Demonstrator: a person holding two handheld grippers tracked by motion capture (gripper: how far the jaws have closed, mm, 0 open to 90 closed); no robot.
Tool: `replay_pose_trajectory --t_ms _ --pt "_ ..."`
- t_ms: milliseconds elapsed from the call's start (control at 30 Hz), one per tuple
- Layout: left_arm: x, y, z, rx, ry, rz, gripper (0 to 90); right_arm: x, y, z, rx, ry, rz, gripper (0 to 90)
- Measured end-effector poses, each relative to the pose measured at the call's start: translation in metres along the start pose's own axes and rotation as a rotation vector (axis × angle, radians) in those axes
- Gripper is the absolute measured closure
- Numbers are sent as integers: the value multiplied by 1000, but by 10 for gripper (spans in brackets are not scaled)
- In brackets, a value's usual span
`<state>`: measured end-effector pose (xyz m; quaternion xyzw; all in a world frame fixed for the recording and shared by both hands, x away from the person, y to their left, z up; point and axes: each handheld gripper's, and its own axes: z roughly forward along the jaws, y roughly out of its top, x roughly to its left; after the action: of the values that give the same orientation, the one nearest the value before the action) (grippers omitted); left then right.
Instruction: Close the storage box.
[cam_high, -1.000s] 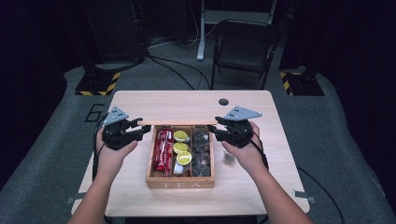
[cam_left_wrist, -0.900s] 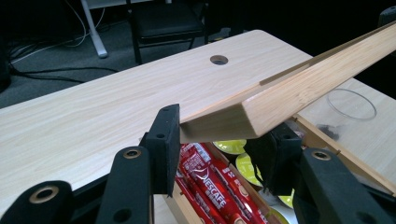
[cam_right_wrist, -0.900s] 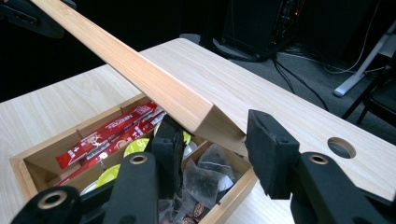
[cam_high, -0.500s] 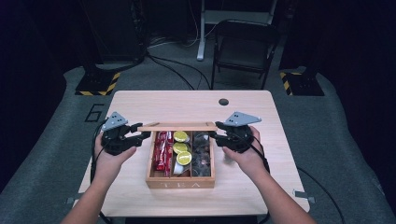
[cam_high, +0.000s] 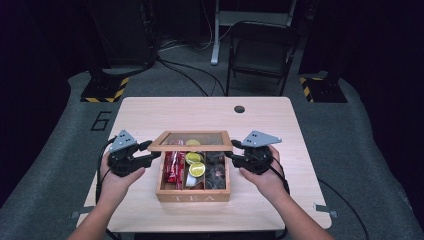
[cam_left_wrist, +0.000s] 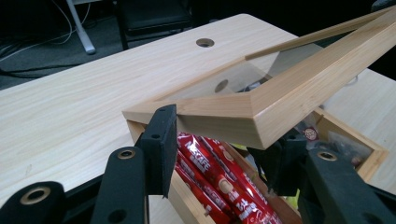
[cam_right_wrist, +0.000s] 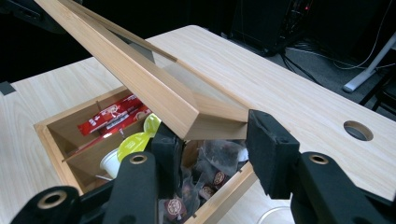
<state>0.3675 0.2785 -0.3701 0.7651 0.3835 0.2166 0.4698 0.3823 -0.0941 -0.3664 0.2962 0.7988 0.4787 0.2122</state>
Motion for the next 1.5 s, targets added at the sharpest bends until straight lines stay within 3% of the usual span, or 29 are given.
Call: replay_pose_trajectory --t_ms 300,500,967,1100,1233,1500 --pt "-6 -15 -3 1 -4 19 517 7 -14 -3 0 1 -9 570" --pt "-8 -24 -4 6 -20 0 507 12 -23 -5 7 9 -7 570" --pt "-14 -46 -3 28 -36 3 503 21 -43 -5 30 24 0 574" --pt "-17 -53 -2 39 -27 23 504 25 -51 -4 31 24 33 576" --pt "-19 -60 -1 48 -30 18 504 28 -58 -5 40 25 17 576" --pt "-20 -73 2 51 -41 12 504 34 -69 -5 42 35 35 577"
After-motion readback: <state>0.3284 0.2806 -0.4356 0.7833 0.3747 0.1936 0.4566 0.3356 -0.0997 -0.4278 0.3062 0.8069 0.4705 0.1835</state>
